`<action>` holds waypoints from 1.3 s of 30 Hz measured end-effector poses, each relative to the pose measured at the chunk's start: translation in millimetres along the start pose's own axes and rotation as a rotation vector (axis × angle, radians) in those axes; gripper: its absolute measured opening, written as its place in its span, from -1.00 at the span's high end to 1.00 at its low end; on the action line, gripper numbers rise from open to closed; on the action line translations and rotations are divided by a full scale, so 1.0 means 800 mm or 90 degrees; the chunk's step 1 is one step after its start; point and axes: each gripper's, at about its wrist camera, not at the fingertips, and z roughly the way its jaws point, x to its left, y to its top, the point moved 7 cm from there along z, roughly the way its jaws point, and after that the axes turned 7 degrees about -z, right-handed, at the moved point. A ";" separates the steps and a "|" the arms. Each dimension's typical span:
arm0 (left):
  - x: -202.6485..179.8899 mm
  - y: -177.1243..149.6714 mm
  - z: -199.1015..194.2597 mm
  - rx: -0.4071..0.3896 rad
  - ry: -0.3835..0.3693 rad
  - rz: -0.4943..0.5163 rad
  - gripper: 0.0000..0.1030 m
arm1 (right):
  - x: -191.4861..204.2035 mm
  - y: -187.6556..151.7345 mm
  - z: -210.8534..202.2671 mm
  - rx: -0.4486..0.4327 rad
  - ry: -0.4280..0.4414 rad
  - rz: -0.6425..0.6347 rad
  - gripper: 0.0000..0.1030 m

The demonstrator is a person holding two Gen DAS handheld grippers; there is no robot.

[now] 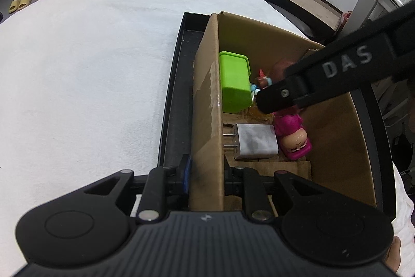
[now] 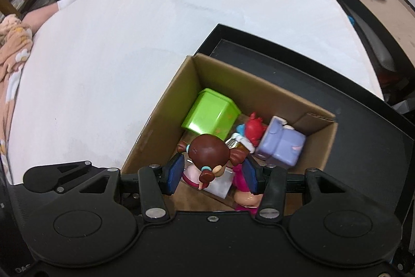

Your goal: Organize rigid objects

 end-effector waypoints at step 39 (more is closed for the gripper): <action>-0.012 -0.005 -0.029 0.041 0.055 0.014 0.64 | -0.054 -0.043 -0.099 -0.024 -0.029 0.056 -0.66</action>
